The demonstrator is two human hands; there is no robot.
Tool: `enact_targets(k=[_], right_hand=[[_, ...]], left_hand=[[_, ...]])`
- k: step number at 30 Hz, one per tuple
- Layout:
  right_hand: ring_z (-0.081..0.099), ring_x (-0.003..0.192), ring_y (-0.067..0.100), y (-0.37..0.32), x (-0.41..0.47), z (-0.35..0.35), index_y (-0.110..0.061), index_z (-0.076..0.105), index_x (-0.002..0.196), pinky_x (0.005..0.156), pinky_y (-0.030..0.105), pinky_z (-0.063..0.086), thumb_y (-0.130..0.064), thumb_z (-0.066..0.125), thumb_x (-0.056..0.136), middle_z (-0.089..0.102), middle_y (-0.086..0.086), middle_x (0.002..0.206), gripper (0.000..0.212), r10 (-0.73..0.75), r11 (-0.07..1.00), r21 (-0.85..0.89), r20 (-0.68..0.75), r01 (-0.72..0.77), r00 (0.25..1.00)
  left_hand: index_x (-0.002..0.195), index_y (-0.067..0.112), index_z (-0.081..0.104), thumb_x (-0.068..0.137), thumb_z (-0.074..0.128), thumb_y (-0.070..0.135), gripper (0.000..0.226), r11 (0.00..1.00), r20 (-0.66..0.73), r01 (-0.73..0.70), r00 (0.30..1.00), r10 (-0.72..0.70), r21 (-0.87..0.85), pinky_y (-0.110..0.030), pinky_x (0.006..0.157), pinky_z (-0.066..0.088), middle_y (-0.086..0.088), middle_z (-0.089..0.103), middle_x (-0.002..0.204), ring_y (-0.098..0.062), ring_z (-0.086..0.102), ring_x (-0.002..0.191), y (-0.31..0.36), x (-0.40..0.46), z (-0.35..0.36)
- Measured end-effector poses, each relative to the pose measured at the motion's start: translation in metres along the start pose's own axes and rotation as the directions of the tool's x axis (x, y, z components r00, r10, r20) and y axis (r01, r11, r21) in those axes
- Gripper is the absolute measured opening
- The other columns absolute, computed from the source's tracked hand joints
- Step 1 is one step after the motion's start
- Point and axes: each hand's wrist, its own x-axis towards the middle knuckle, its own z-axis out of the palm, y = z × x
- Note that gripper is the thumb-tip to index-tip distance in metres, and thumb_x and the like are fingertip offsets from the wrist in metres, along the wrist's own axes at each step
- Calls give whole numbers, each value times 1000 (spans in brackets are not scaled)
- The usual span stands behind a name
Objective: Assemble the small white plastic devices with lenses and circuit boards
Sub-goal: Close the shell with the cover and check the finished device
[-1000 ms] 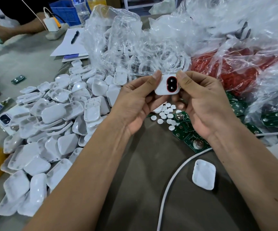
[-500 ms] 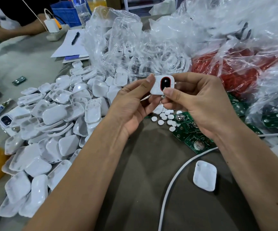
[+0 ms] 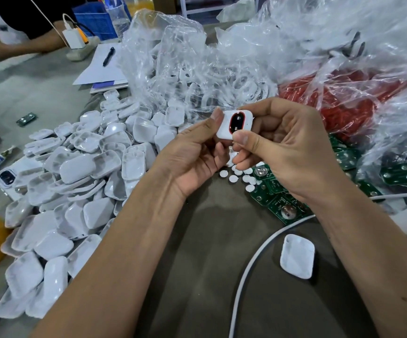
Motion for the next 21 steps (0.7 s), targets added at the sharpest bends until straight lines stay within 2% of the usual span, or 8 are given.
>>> enact_targets(k=[4, 7, 9, 12, 15, 16, 18, 21], right_hand=[[75, 62, 28, 6, 2, 1, -6, 66, 115, 59, 32, 63, 2, 75, 91, 71, 24, 78, 26, 64, 998, 6, -15, -64, 998], [76, 63, 27, 11, 4, 0, -8, 65, 124, 61, 32, 63, 2, 72, 94, 73, 17, 76, 33, 127, 992, -21, -44, -128, 991], [75, 61, 26, 12, 4, -1, -9, 67, 119, 59, 30, 62, 2, 72, 94, 76, 12, 75, 27, 158, 987, 4, -86, -158, 984], [75, 62, 28, 14, 3, -1, -11, 66, 108, 57, 32, 62, -1, 75, 93, 77, 13, 76, 19, 193, 980, -31, -105, -197, 976], [76, 67, 26, 12, 2, -1, -6, 68, 102, 55, 33, 61, -16, 72, 98, 78, 13, 86, 11, 266, 963, -24, -82, -269, 960], [75, 68, 24, 11, 3, -1, -5, 70, 103, 55, 32, 61, -23, 68, 101, 78, 12, 89, 18, 312, 950, 25, -69, -311, 948], [71, 65, 22, 9, 4, -1, -6, 73, 103, 51, 29, 58, -33, 58, 105, 78, 10, 88, 31, 399, 913, 114, -42, -393, 916], [62, 57, 19, 9, 4, 0, -9, 74, 99, 44, 25, 48, -30, 54, 109, 73, 7, 79, 31, 447, 889, 135, -42, -438, 894]], left_hand=[[90, 6, 73, 73, 78, 28, 28, 997, -72, -72, 995, 75, 35, -16, 51, 53, -7, 70, 78, -11, 62, 62, 0, 3, -3], [89, 6, 73, 81, 77, 19, 16, 991, -99, -129, 987, 125, -33, -19, 60, 58, -10, 74, 85, -13, 68, 70, -2, 4, -4], [91, 4, 74, 90, 70, 7, 5, 987, -84, -146, 987, 139, -74, -20, 65, 60, -10, 76, 86, -14, 72, 73, -3, 3, -2], [93, 5, 75, 90, 70, 2, 7, 987, -111, -157, 982, 154, -19, -23, 65, 60, -10, 77, 87, -17, 74, 73, -6, 2, 1], [88, 6, 77, 89, 72, 3, 6, 979, -149, -187, 969, 197, 76, -32, 75, 64, -13, 78, 90, -22, 74, 76, -4, 3, 1], [86, 7, 78, 88, 72, 4, 7, 973, -150, -195, 966, 213, 122, -35, 79, 64, -13, 78, 90, -23, 74, 77, -3, 2, 0], [82, 10, 80, 86, 75, 6, 7, 957, -126, -191, 967, 222, 218, -31, 72, 63, -10, 78, 86, -20, 72, 72, -1, 1, 0], [80, 8, 80, 85, 75, 5, 8, 954, -107, -164, 975, 196, 251, -19, 55, 55, -8, 73, 77, -13, 61, 61, -2, 0, 1]])
